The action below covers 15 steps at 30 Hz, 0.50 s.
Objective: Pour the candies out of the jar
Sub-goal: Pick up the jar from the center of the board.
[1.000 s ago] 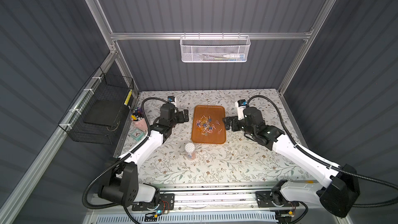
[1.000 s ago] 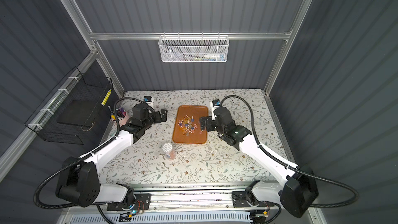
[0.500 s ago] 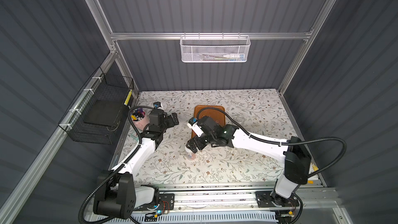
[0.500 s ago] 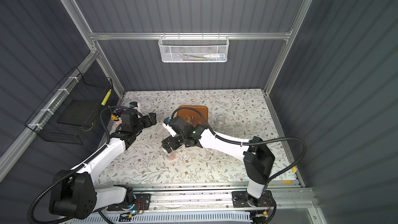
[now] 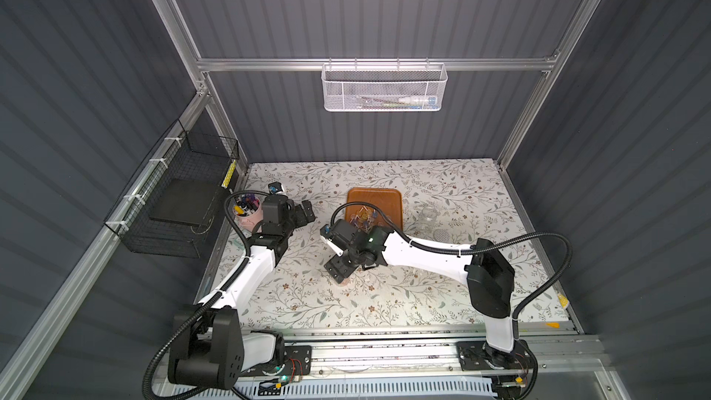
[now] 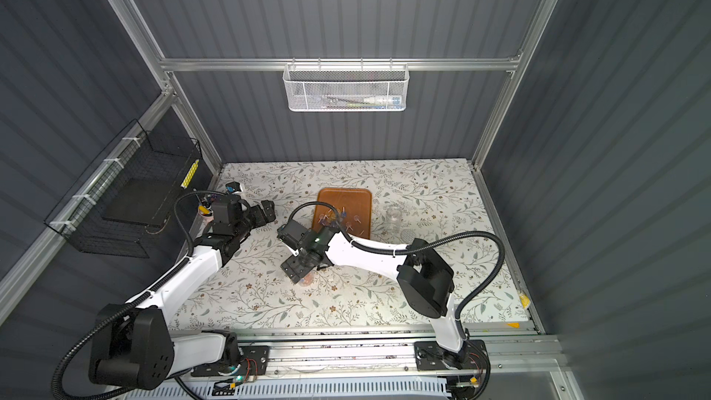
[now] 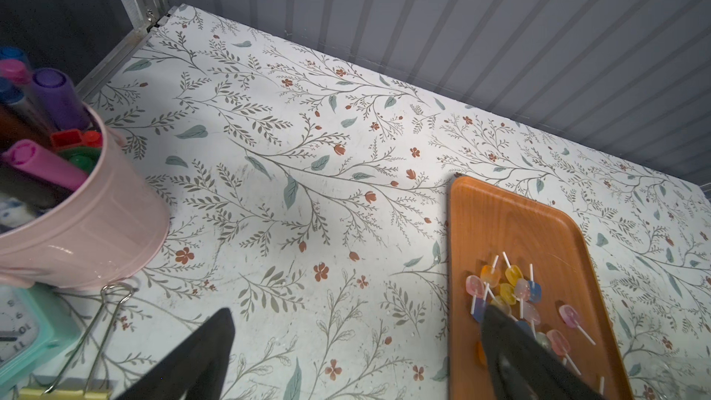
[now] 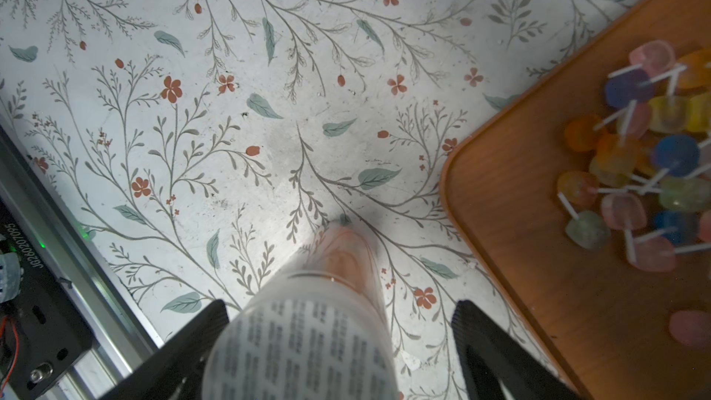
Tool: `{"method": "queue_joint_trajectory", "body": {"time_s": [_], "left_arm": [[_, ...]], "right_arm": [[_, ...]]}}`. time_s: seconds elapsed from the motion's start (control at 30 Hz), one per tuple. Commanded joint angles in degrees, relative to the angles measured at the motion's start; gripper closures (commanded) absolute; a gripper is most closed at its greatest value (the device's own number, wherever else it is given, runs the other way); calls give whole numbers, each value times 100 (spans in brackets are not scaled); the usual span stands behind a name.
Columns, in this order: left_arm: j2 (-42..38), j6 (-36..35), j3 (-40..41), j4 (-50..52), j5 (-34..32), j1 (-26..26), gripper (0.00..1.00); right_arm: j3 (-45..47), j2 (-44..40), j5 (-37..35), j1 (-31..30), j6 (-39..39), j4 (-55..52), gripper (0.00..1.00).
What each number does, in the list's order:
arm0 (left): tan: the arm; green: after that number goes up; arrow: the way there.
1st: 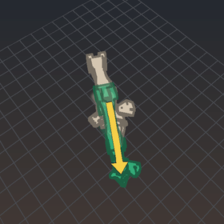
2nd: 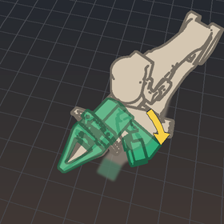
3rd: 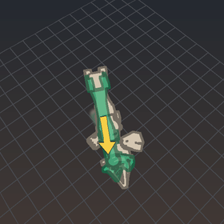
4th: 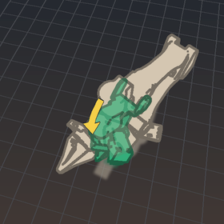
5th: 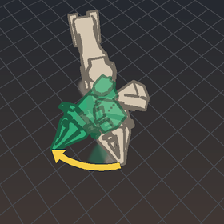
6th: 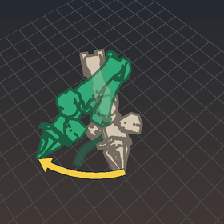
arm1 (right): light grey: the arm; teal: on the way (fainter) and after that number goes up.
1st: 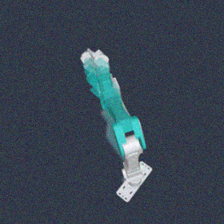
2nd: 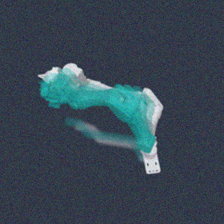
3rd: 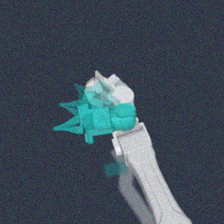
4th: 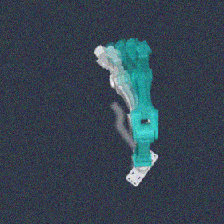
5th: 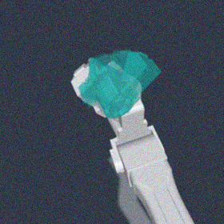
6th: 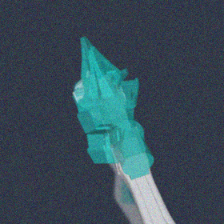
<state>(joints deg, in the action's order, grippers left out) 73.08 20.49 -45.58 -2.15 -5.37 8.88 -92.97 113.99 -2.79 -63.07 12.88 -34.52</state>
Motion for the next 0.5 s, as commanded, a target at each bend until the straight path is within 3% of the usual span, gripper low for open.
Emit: {"method": "queue_joint_trajectory", "body": {"time_s": [0.0,0.47], "left_arm": [[40,65,-70,112,52,-43,0],[49,-110,-51,166,91,-45,0]], "right_arm": [[-190,172,-173,-56,-14,-283,12],[-68,-112,55,-31,89,-129,45]]}}
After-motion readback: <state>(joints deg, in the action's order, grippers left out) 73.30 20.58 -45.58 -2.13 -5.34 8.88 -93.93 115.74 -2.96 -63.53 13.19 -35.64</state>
